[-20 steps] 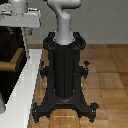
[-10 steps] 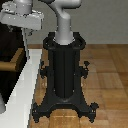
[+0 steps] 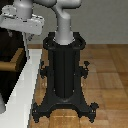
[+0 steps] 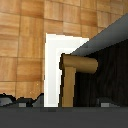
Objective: Open the door by pressing down and pulling on the handle.
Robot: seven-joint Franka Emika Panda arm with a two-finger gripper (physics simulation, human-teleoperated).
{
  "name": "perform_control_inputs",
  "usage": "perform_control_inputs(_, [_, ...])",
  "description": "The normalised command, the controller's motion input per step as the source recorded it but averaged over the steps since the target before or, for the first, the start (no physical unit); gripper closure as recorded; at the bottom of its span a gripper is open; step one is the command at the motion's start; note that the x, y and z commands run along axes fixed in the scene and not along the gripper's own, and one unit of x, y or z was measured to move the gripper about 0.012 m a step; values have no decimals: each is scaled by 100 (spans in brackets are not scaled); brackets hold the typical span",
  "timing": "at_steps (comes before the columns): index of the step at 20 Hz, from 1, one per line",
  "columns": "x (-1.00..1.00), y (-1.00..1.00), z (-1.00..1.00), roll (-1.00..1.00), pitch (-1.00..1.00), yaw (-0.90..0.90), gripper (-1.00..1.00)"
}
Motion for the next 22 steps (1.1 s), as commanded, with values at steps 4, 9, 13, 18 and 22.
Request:
perform_control_inputs(4, [0, 0, 0, 0, 0, 0, -100])
perform_control_inputs(9, [0, 0, -20, 0, 0, 0, -100])
perform_control_inputs(13, [0, 0, -50, 0, 0, 0, -100])
perform_control_inputs(18, [0, 0, -40, 0, 0, 0, -100])
perform_control_inputs(22, [0, 0, -25, 0, 0, 0, -100])
